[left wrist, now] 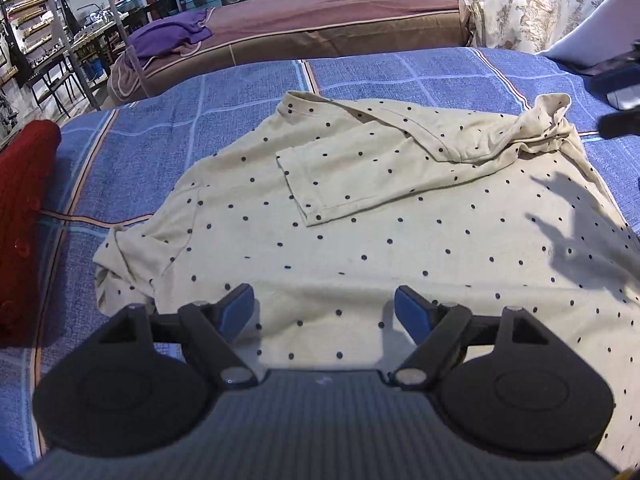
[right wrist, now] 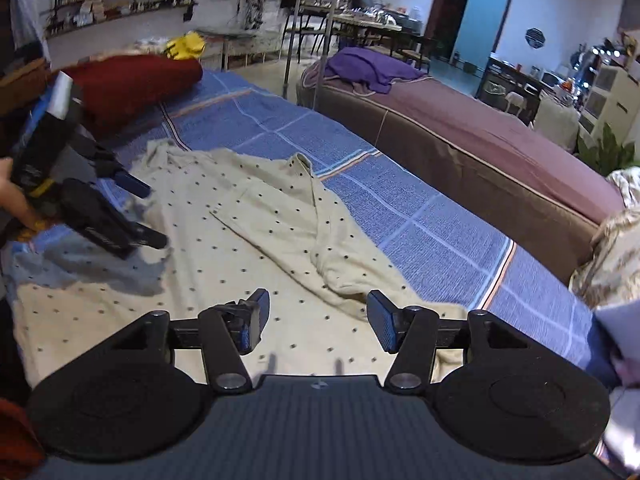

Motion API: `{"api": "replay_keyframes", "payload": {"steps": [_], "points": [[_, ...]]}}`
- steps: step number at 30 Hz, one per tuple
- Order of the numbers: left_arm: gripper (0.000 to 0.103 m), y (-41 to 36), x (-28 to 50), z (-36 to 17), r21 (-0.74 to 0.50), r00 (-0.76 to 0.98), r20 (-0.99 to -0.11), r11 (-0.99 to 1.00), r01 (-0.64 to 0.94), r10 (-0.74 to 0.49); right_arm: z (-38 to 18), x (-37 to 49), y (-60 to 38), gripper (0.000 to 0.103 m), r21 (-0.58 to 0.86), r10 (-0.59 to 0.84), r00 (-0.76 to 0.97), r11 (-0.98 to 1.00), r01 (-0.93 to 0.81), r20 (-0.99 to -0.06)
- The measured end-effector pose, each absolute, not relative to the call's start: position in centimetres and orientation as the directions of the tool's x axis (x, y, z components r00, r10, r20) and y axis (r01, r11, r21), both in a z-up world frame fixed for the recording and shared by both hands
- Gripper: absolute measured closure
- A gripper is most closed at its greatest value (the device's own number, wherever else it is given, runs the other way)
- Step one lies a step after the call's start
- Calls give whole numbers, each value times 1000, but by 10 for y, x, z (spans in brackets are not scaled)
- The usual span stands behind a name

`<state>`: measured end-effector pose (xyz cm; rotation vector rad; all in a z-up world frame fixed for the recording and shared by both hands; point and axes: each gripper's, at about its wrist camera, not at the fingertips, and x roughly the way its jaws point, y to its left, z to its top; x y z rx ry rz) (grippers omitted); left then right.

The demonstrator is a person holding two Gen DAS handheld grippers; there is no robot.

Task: Fold small clothes

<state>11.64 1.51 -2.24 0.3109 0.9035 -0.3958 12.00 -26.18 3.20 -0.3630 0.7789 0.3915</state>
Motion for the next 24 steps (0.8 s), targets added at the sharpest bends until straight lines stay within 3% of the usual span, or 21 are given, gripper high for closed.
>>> {"api": "replay_keyframes", "payload": {"steps": [3,7,8,9,11,13,15,20,22,24], "points": [[23,23,122,-18,65,541,-814,890,450,-214,0,162,-254,35,-261,170,605,788,-558,-778],[23,25,144,-8,-27,495,-830,906,423,-256,-34,191,-242,44,-290,151,524,691,-663,-838],[23,23,151,-4,-58,486,-829,906,419,-277,-40,194,-240,53,-320,124,526,669,-671,-842],[23,19,157,0,-75,483,-825,904,421,-294,-44,197,-240,77,-338,106,531,663,-668,-841],[21,6,169,10,-65,495,-811,889,452,-311,-41,207,-248,99,-312,100,524,704,-638,-846],[11,-6,179,16,-5,538,-790,880,474,-294,-26,219,-268,99,-250,139,547,779,-576,-826],[8,-16,189,17,48,577,-770,877,478,-273,-14,234,-293,100,-237,105,599,854,-463,-794],[8,-28,215,-2,39,558,-791,891,452,-249,-13,276,-372,103,-226,-125,633,971,-82,-764],[8,-29,222,-14,57,554,-803,898,436,-218,-23,282,-385,103,-211,-134,622,976,-53,-772],[8,-29,225,-24,94,564,-805,899,429,-184,-28,279,-387,93,-190,-129,621,981,-33,-773]]}}
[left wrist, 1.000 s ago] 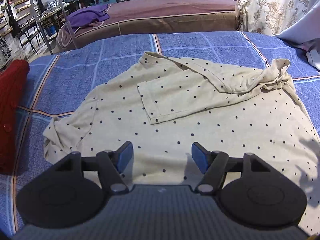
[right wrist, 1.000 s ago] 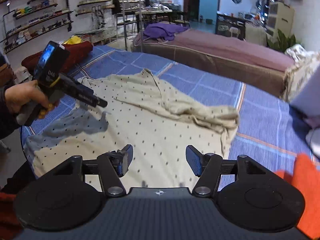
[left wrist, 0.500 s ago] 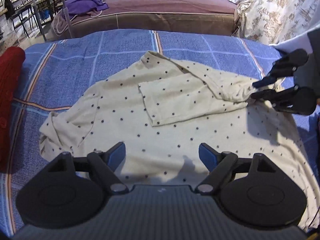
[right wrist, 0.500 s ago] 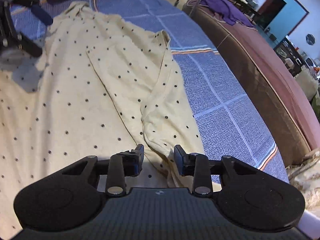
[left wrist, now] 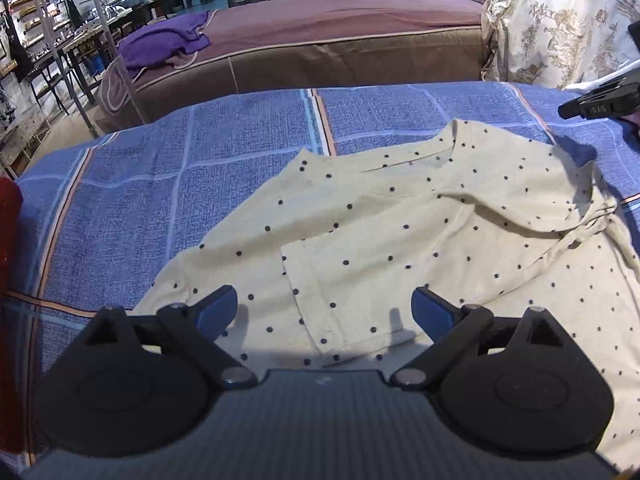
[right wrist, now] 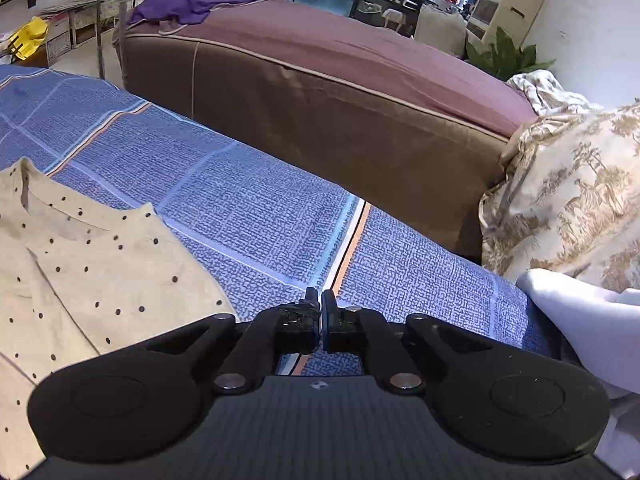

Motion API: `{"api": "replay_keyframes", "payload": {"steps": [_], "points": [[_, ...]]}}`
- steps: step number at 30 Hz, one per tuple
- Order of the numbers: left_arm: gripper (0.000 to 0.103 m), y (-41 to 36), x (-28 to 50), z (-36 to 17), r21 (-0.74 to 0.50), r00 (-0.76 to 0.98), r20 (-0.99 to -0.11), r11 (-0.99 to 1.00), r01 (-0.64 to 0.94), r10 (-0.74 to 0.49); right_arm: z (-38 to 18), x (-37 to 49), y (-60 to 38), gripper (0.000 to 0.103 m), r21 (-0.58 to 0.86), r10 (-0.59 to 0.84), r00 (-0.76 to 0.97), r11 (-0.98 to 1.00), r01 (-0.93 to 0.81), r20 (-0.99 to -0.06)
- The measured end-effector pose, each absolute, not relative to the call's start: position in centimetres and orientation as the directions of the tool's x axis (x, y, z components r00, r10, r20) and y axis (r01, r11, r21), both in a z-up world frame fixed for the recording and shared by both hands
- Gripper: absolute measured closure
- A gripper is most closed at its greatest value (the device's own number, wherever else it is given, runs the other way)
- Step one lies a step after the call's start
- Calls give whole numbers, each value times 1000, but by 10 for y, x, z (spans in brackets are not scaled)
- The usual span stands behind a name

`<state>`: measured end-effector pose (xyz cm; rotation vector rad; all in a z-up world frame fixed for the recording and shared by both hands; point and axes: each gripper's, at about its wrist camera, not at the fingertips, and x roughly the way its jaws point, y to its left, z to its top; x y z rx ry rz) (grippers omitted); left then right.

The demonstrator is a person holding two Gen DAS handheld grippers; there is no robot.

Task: Fold small clothes

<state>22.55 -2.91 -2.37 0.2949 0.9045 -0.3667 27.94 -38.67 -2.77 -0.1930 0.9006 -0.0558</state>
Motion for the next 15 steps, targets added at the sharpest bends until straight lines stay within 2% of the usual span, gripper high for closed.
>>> {"api": "replay_keyframes", "payload": {"steps": [1,4,9,11,13,15], "points": [[8,-28,226,-27,111,572,-803,899,425,-171,-28,274,-385,90,-161,-107,627,987,-30,-772],[10,-21,232,-33,109,577,-801,906,409,-163,-23,252,-374,71,-51,27,638,993,-104,-770],[16,-22,247,-43,59,559,-810,924,377,-177,-13,212,-356,63,87,149,595,987,-133,-790],[22,-26,252,-49,38,548,-816,928,370,-185,-8,195,-358,60,167,204,579,979,-117,-790],[41,-31,256,-56,-14,517,-827,926,377,-223,-4,181,-357,54,224,247,562,968,-112,-790],[41,-38,260,-65,-23,495,-840,927,375,-222,0,168,-355,48,257,270,557,961,-103,-785]]}}
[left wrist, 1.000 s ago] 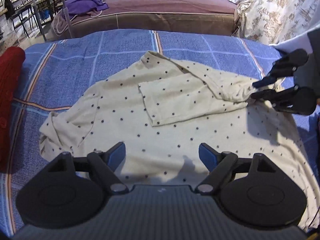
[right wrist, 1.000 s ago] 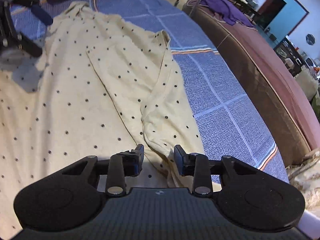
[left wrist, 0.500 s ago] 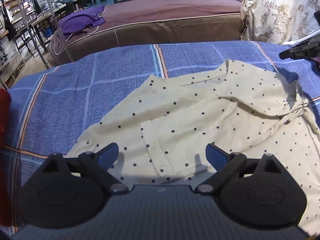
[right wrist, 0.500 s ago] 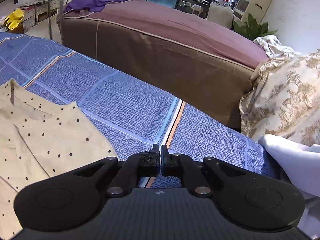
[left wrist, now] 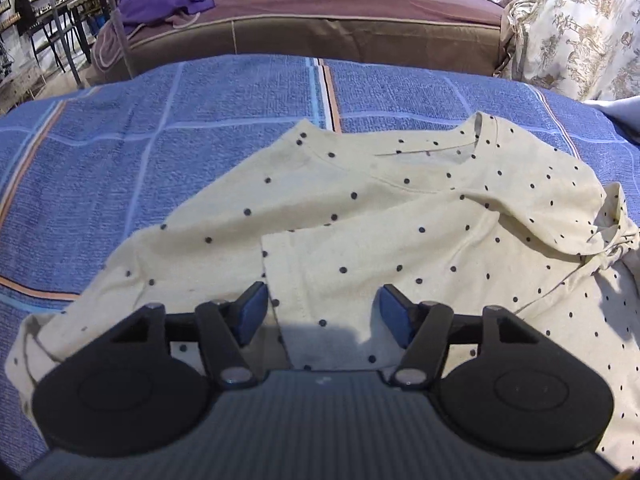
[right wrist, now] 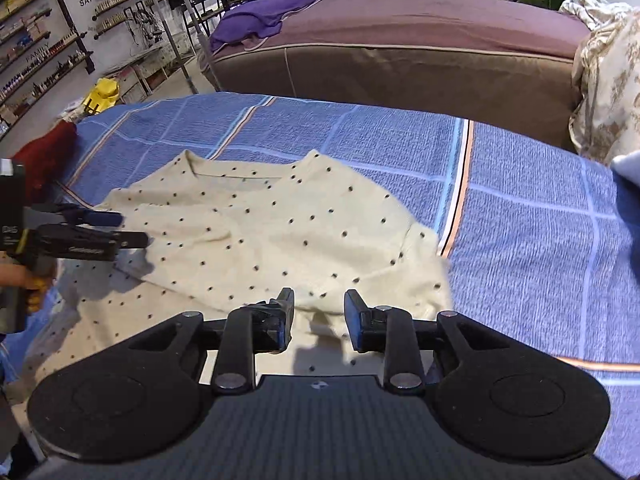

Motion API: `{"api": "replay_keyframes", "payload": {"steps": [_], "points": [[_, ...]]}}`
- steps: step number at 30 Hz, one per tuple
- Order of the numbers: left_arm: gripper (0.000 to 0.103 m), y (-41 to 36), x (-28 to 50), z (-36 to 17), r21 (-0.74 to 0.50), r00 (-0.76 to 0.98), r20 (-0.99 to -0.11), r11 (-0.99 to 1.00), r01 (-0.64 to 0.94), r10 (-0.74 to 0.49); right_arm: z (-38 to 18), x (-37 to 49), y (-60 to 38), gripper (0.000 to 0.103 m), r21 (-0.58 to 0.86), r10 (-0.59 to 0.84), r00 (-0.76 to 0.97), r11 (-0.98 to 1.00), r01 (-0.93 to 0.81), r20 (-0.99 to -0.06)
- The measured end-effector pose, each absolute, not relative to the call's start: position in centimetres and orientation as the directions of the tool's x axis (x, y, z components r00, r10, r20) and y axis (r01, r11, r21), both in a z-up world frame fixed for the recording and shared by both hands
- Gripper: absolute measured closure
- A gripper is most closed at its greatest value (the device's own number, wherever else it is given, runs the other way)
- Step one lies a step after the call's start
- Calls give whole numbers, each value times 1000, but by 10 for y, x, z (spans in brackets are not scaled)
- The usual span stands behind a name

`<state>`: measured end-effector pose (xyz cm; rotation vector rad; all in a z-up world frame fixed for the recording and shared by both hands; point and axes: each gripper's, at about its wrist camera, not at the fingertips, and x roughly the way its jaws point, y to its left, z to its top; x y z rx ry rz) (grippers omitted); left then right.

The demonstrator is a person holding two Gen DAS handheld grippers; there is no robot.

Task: Fold small clothes

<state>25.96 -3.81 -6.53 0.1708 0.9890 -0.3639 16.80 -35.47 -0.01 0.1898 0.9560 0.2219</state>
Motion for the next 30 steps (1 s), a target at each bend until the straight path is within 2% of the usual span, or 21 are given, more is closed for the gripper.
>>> {"api": "replay_keyframes", "payload": {"steps": [2,3,4,5,7,8,10,12,18,23,30], "points": [[49,-44,257,-68,-2,524,-827,932,362,-205,1,158,-353,43,275,285,553,956,-103,-783],[70,-47,255,-66,-18,525,-822,932,363,-221,1,155,-352,42,269,281,553,957,-105,-784],[95,-48,254,-63,-43,519,-819,928,369,-244,1,152,-352,42,262,274,553,960,-103,-787],[100,-49,253,-60,-61,514,-817,926,373,-261,0,150,-353,42,257,267,554,961,-98,-788],[100,-48,252,-51,-109,505,-808,918,381,-305,-3,148,-360,38,242,241,557,968,-73,-795],[100,-46,251,-45,-125,506,-802,918,377,-317,-6,148,-364,32,231,219,556,972,-49,-802],[101,-39,245,-25,-146,532,-773,913,380,-345,-14,148,-375,9,184,145,545,983,18,-826],[101,-29,236,-2,-172,565,-733,907,384,-378,-24,150,-382,9,148,92,518,987,66,-850],[101,15,206,62,-117,678,-648,925,361,-346,-54,165,-390,9,184,108,422,972,144,-900],[100,38,194,52,-68,643,-709,935,348,-291,-64,175,-365,9,210,167,375,975,77,-912],[100,49,190,-11,-83,538,-807,949,305,-244,-76,176,-359,12,168,144,331,985,46,-932]]}}
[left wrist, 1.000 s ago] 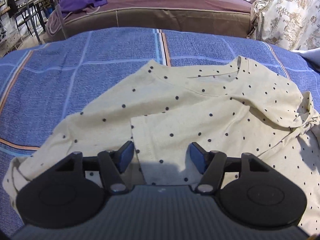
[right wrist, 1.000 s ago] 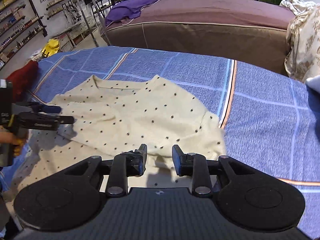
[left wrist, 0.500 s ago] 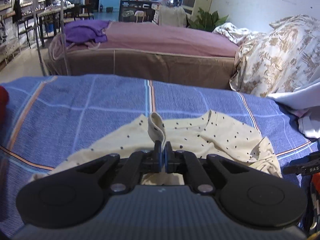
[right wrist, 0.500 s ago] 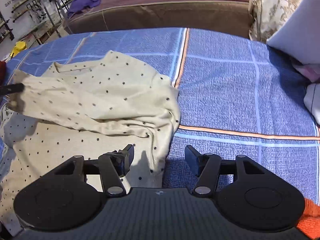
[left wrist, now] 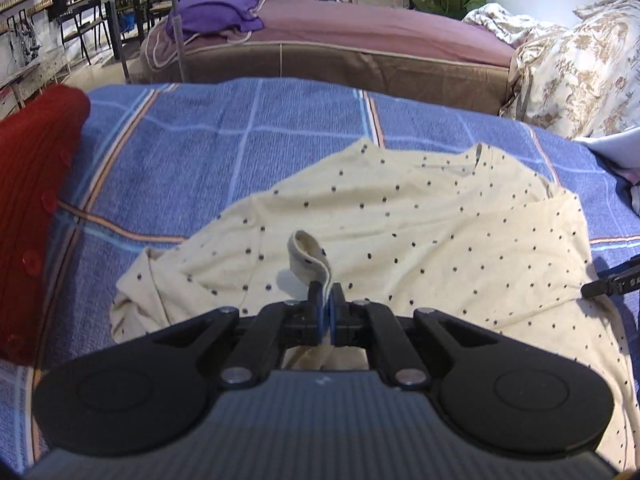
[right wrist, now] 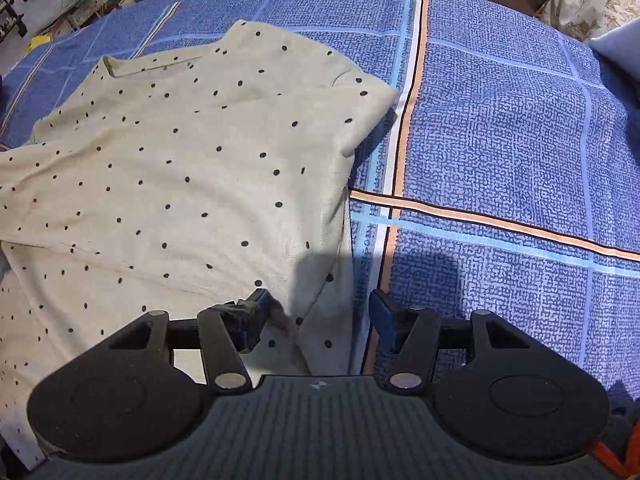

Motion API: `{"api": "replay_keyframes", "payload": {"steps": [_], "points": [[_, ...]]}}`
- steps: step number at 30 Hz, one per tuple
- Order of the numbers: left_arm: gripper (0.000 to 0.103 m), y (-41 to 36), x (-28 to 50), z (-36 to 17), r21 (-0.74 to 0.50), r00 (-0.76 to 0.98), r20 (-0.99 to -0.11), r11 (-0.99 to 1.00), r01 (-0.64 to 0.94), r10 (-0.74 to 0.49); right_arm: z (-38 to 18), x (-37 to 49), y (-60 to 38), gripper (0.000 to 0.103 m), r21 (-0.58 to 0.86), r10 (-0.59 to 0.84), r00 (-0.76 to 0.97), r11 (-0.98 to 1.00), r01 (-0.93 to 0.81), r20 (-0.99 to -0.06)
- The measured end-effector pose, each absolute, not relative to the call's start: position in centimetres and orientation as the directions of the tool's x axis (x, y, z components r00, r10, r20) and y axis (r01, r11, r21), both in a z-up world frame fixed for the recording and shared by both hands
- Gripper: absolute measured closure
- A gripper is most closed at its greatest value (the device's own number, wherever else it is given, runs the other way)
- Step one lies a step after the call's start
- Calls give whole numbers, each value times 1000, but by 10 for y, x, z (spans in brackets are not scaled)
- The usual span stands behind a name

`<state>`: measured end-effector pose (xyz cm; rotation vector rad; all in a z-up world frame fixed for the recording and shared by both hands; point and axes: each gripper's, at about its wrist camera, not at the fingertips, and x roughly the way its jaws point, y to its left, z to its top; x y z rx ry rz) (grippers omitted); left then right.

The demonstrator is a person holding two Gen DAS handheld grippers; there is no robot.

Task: Fold small clothes

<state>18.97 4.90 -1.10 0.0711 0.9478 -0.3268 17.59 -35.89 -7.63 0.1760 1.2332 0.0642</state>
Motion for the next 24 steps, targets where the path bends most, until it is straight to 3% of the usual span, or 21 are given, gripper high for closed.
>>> {"api": "replay_keyframes", "payload": {"steps": [1,3,11,13,14,15,18,24], "points": [[100,49,189,-19,-84,525,-816,948,308,-243,-76,175,-362,17,183,157,338,982,46,-928],[100,46,187,-29,-86,507,-827,945,314,-244,-74,173,-367,95,219,194,347,975,33,-918],[100,30,186,-39,-83,494,-832,937,340,-253,-63,156,-403,97,235,151,402,957,169,-903],[99,28,190,-46,-51,492,-843,944,326,-215,-66,155,-402,101,172,92,377,968,184,-922],[99,29,191,-49,-37,490,-849,947,320,-199,-69,154,-402,99,145,67,361,970,193,-930],[97,30,191,-52,-31,487,-853,949,315,-189,-72,153,-405,89,148,66,348,965,216,-935],[93,38,187,-53,-40,490,-851,953,301,-190,-65,146,-411,76,195,83,394,948,253,-915],[76,62,182,-41,-18,528,-838,973,229,-139,-23,133,-387,62,232,145,475,964,129,-868]]}}
